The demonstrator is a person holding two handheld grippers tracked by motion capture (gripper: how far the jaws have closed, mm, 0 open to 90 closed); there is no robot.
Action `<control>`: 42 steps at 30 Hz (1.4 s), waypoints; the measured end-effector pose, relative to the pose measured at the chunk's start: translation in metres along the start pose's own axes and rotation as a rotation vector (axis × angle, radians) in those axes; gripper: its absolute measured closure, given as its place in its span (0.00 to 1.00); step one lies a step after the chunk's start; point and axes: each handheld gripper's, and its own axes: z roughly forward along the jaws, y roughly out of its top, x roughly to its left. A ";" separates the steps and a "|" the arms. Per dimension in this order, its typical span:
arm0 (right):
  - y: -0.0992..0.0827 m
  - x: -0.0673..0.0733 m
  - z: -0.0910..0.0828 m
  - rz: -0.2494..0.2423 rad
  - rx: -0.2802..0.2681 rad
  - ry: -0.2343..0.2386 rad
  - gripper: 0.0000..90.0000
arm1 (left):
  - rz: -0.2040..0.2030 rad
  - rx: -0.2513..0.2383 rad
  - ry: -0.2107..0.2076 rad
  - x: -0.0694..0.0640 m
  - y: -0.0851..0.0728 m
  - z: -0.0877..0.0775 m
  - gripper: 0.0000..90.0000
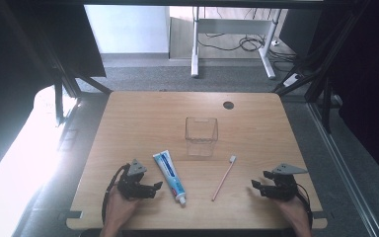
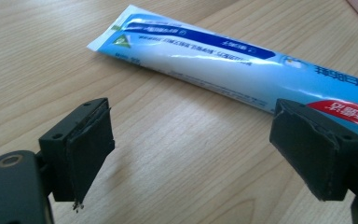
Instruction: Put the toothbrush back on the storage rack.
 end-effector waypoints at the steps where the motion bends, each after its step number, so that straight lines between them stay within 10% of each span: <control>1: 0.000 0.000 0.000 -0.005 -0.003 -0.002 0.36 | -0.004 0.005 0.006 0.000 0.000 0.000 0.15; 25: 0.000 0.003 0.001 -0.040 0.010 -0.007 0.35 | 0.015 0.038 0.019 -0.003 0.000 0.000 0.19; 42: 0.015 0.017 0.000 -0.015 0.103 0.073 0.53 | 0.043 0.040 0.043 -0.002 -0.003 0.001 0.21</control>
